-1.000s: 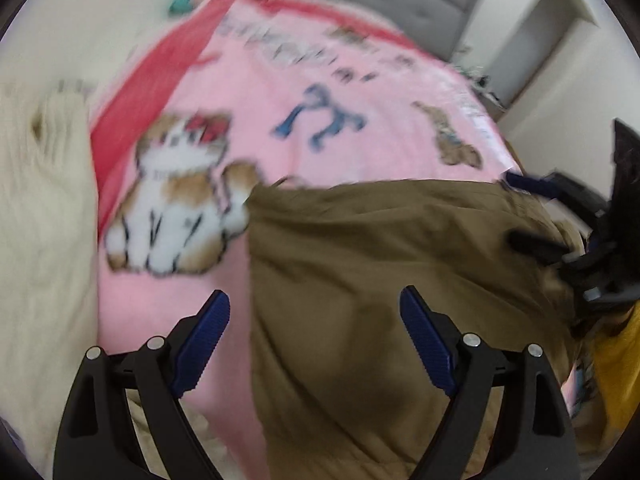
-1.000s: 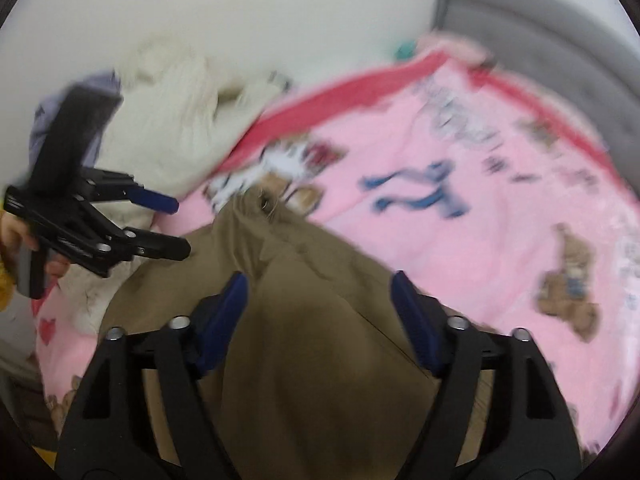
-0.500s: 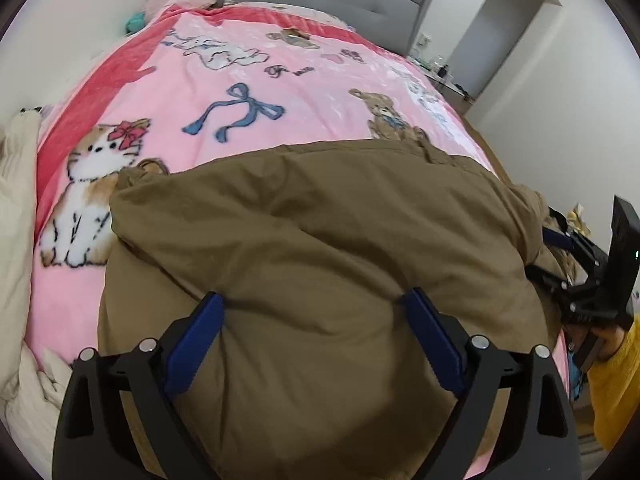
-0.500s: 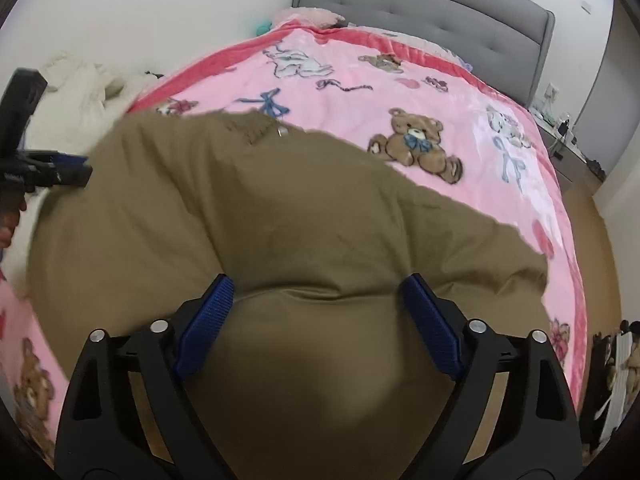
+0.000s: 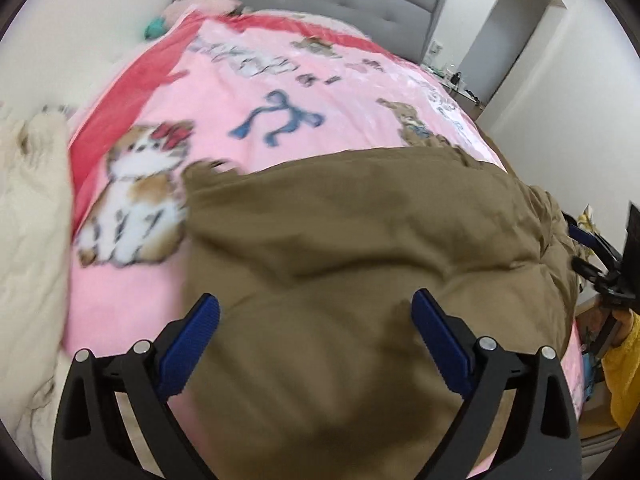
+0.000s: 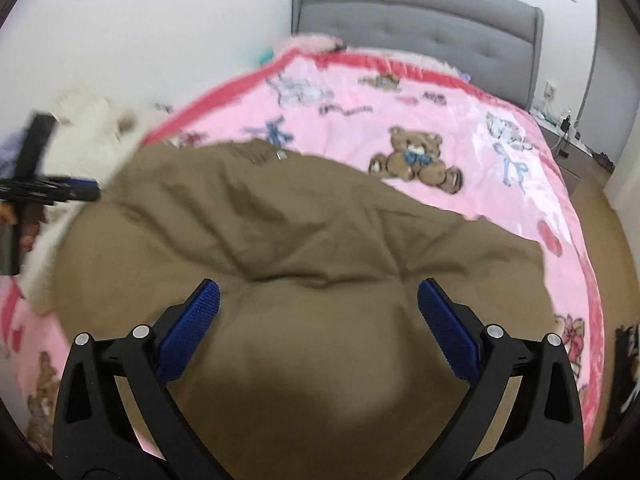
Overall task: Fold large clothes
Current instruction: 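Press the jacket bundle flat with both open tools, then grasp the jacket bundle edge with the left tool while the right tool grasps beside it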
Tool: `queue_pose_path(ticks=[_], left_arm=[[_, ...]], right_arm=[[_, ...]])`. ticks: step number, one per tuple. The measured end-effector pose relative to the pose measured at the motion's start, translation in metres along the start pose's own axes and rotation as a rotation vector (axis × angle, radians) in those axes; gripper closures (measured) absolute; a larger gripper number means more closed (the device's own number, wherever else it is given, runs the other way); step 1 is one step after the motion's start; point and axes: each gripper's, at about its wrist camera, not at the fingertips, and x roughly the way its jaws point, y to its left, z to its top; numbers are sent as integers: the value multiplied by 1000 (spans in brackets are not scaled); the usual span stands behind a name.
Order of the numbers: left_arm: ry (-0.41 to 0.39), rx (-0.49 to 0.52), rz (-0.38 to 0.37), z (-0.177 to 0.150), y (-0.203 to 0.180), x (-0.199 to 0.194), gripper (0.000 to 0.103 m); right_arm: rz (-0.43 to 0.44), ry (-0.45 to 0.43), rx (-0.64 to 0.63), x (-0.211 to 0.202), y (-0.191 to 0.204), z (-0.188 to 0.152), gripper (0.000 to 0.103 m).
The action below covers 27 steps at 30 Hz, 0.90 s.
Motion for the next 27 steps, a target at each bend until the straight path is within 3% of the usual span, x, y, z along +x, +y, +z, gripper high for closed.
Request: queue_pose_path(ticks=[3, 5, 8, 13, 19, 22, 24, 27], left_arm=[[54, -69, 11, -4, 35, 5, 8], [111, -121, -35, -7, 52, 17, 8], [183, -201, -169, -11, 73, 39, 8], [260, -246, -293, -17, 83, 75, 5], [302, -344, -448, -29, 99, 110, 4], [308, -328, -488, -32, 93, 112, 4], [355, -326, -587, -33, 82, 114, 5], [361, -252, -583, -30, 67, 110, 5]], right_arm=[[24, -25, 60, -28, -1, -10, 8], [19, -24, 98, -36, 0, -15, 8], [13, -6, 165, -39, 3, -19, 8], [18, -12, 251, -47, 19, -20, 8], [25, 34, 255, -48, 40, -22, 8], [23, 52, 241, -48, 49, -24, 8], [23, 49, 238, -49, 51, -24, 8], [24, 42, 254, -51, 49, -24, 8]])
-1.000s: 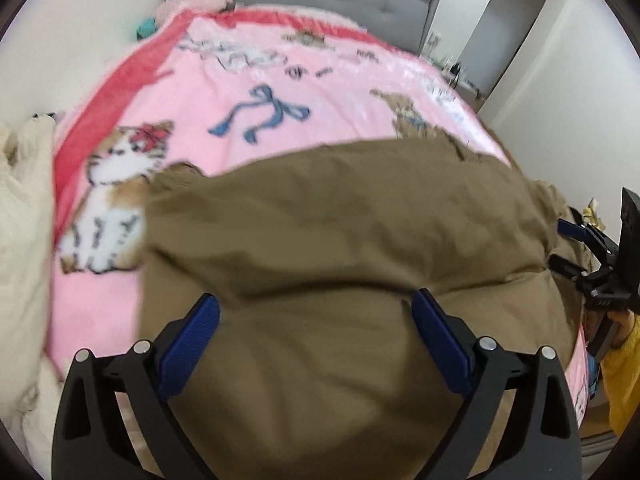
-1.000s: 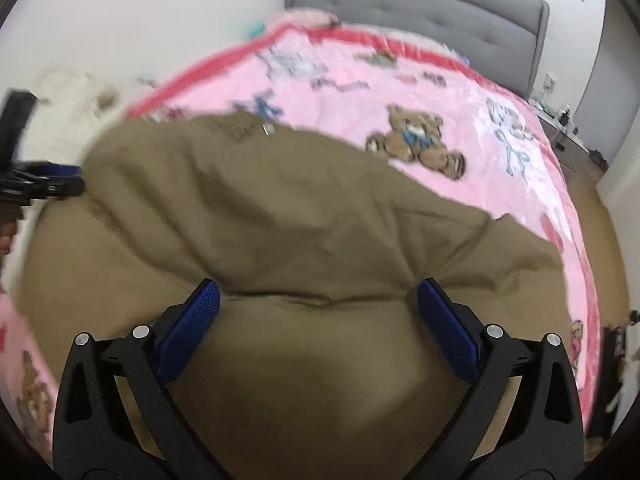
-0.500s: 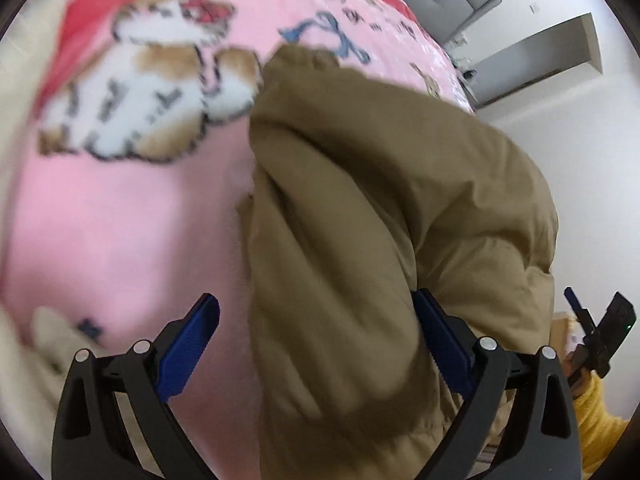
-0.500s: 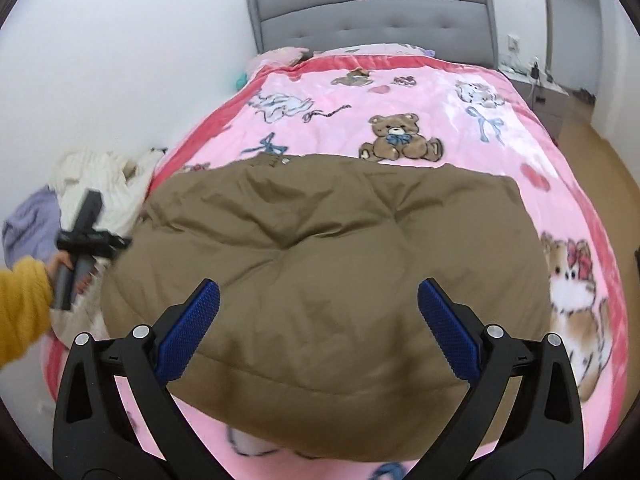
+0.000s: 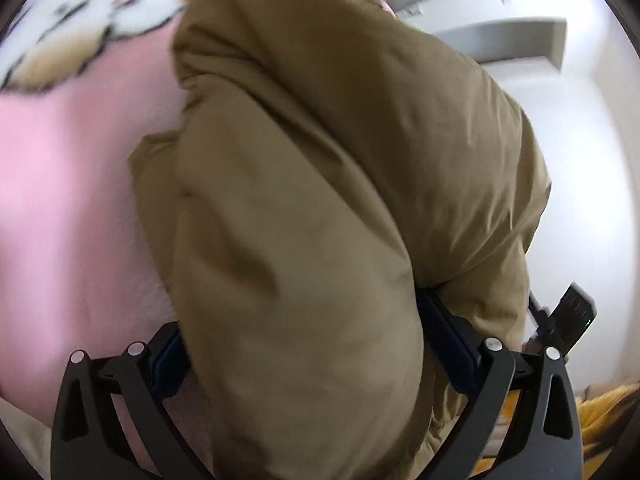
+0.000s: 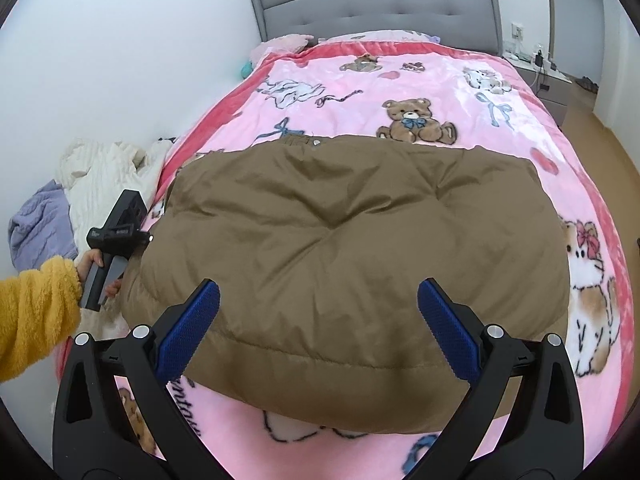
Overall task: Fold large clothes
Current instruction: 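Grasp the jacket bundle edge with the left tool while the right tool grasps beside it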
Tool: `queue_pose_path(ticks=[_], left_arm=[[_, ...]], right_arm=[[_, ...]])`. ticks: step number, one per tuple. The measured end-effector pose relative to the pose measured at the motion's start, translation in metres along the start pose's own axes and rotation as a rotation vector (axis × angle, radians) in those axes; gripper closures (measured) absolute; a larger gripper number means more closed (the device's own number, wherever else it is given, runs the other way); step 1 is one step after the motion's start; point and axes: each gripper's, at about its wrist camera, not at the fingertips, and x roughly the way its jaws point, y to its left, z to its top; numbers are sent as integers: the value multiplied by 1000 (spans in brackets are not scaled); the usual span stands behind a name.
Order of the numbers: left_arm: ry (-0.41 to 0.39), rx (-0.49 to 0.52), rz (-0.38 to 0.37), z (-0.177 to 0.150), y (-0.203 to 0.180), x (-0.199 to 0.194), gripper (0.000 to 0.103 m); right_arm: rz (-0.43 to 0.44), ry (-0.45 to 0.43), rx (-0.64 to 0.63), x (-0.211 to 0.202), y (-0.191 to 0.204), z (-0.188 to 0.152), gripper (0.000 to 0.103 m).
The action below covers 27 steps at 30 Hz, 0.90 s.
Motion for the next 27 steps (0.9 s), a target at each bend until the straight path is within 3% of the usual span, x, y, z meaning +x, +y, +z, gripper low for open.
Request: queue_pose_path(ticks=[3, 5, 9, 14, 18, 21, 23, 27], left_arm=[[4, -72, -46, 1, 13, 4, 4], [-49, -107, -27, -1, 15, 6, 4], [-155, 16, 79, -16, -7, 8, 4], [-119, -50, 68, -14, -6, 11, 4], [-46, -101, 59, -4, -1, 15, 4], [7, -94, 75, 5, -2, 17, 4], [29, -101, 88, 9, -3, 19, 4], [57, -102, 124, 8, -7, 19, 4]], right_arm=[[-20, 8, 47, 2, -13, -1, 8], [-63, 19, 87, 2, -27, 0, 8], [-157, -29, 118, -15, -71, -6, 8], [-276, 39, 110, -16, -134, -11, 8], [-188, 161, 240, 14, -207, -14, 8], [-18, 212, 373, 45, -256, -23, 8], [30, 219, 382, 61, -273, -25, 8], [199, 314, 378, 103, -291, -28, 8]])
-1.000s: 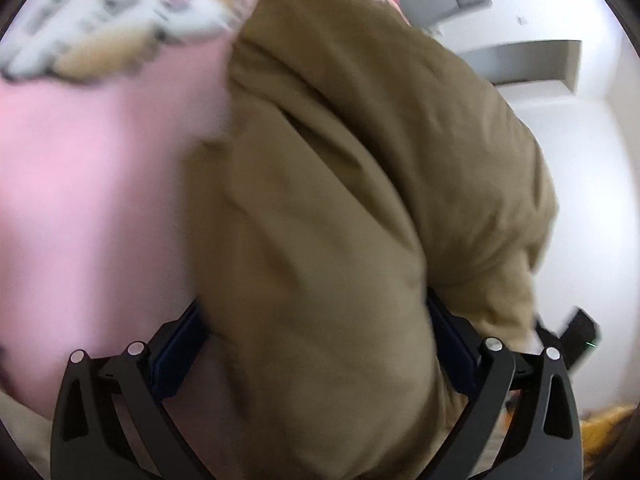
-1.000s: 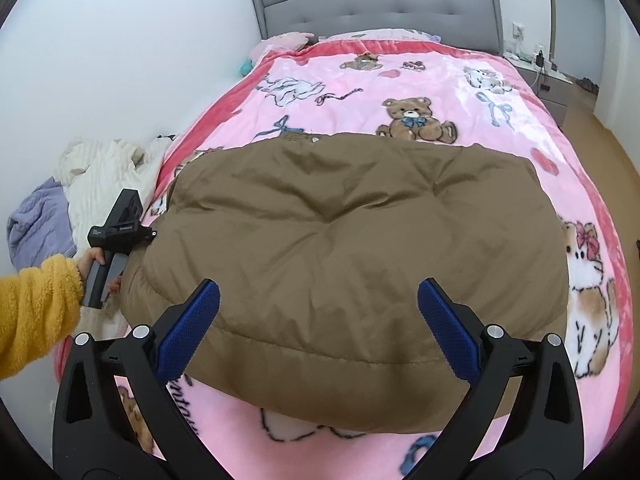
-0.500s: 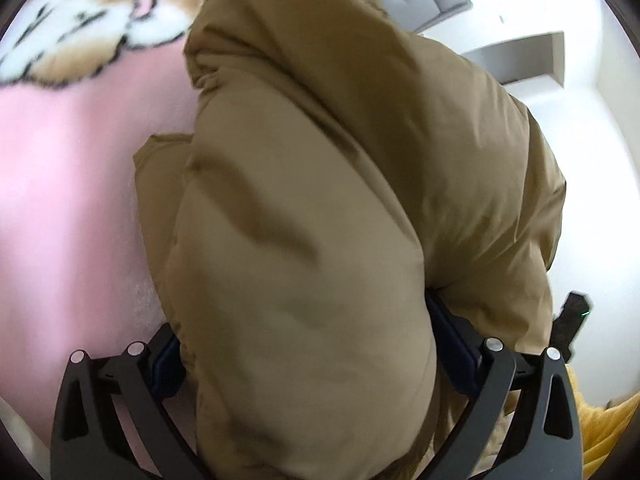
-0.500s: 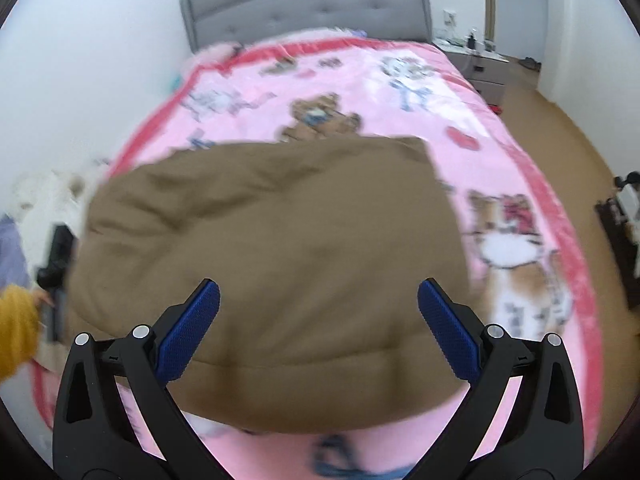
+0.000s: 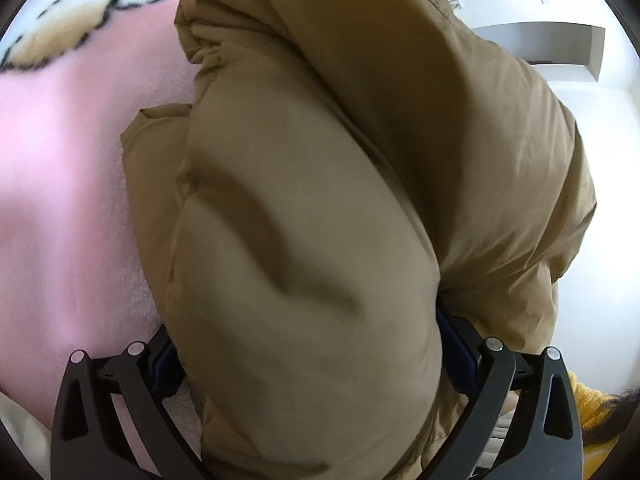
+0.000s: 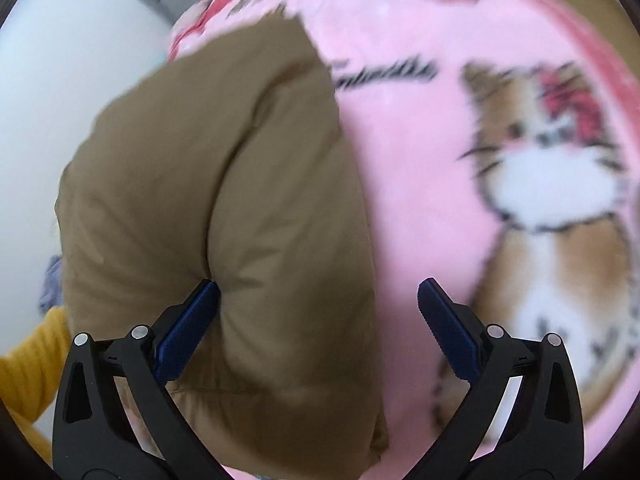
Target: Fold large clothes
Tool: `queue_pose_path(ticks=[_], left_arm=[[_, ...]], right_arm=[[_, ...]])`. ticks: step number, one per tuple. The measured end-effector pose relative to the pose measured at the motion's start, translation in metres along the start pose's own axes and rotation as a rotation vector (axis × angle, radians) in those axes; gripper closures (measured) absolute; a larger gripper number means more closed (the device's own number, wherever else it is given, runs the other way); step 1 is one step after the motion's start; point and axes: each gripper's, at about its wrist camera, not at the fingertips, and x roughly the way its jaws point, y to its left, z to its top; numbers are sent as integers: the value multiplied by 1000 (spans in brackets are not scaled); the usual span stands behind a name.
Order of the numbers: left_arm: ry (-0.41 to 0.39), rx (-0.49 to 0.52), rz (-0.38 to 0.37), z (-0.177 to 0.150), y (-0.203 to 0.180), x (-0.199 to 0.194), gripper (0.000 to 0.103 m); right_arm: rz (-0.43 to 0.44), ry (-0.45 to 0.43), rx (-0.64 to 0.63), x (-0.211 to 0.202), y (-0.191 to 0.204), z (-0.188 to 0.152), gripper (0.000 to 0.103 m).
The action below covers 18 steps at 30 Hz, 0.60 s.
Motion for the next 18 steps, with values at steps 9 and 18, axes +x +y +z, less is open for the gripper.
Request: queue_pose_path(ticks=[9, 18], left_arm=[[-66, -11, 25, -3, -16, 7, 4], [-81, -161, 71, 6, -20, 5, 5]], right_arm=[[145, 143, 48, 64, 0, 20, 7], [97, 190, 53, 83, 35, 22, 23]])
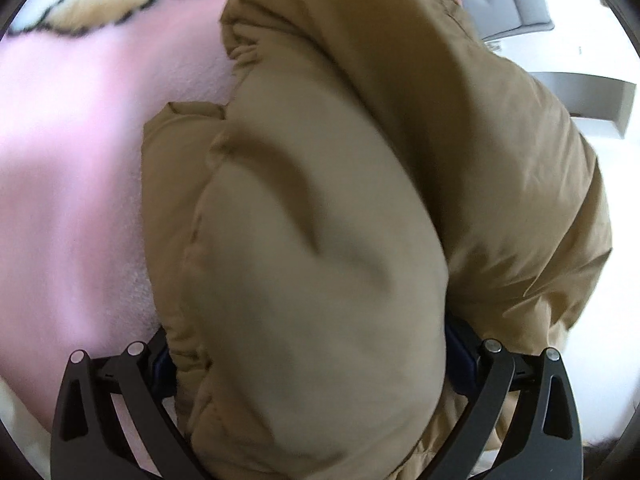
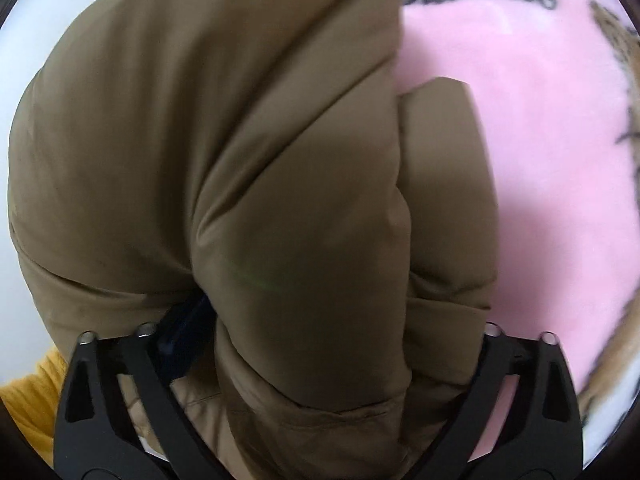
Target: Fold large clothes
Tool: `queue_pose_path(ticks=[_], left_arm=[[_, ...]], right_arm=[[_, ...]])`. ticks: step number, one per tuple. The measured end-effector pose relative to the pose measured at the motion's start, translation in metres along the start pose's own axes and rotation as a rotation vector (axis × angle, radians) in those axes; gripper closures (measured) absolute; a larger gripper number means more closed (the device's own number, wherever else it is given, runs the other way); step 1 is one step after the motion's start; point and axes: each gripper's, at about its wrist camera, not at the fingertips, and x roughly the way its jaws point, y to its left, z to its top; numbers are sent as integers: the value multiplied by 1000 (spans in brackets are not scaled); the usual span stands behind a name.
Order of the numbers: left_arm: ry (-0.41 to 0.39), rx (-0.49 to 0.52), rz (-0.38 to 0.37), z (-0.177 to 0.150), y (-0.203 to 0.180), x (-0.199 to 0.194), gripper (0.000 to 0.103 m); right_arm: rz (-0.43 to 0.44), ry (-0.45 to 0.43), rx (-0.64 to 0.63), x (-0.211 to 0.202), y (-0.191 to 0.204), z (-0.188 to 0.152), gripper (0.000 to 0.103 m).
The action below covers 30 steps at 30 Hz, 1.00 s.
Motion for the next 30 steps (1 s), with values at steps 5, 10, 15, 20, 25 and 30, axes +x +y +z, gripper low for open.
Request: queue_pose_path(ticks=[5, 10, 15, 20, 25, 30], left_arm=[[-65, -12, 90, -5, -40, -6, 54], [-249, -29, 125, -35, -79, -42, 81], [-330, -67, -21, -85, -92, -76, 84], [-346, -24, -22, -139, -109, -90, 85], [-323, 98, 22, -163, -151, -80, 85], [-309, 219, 34, -153, -211, -49, 85]], right_arm=[[-95, -102, 38, -13, 28, -12, 65], [-205, -251, 9, -49, 74, -39, 85], [-226, -365, -12, -97, 117, -90, 87], [-266, -416, 22, -159, 123, -174, 87], [-308, -474, 90, -206, 99, -242, 87], [-337, -538, 156, -245, 54, -253, 87]])
